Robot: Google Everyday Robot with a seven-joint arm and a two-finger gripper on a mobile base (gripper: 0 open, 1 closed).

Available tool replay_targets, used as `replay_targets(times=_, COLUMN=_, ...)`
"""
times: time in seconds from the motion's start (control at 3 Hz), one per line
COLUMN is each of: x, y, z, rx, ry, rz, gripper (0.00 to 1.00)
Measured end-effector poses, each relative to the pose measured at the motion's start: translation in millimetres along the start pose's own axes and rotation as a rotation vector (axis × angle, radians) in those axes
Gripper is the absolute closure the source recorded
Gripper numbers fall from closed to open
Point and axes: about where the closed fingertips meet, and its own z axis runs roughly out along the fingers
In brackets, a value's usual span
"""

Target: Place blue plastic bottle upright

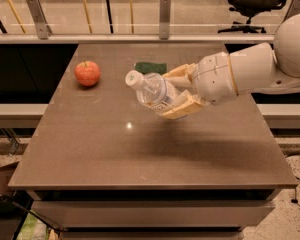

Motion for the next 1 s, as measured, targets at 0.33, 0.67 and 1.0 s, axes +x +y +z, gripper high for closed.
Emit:
replay_targets(times=0.33, x=-17, y=-2, z=-7, rx=-0.044, ry=-0.196, rz=-0.023, gripper=1.0)
replay_targets(times=0.67, x=-37, y=3, z=-16, rx=-0.059, ry=-0.313, rz=-0.008, gripper=1.0)
replay_targets(times=1.0, x=-53, y=16, z=-26, rx=-0.035, ry=-0.357, rz=0.088, gripper=1.0)
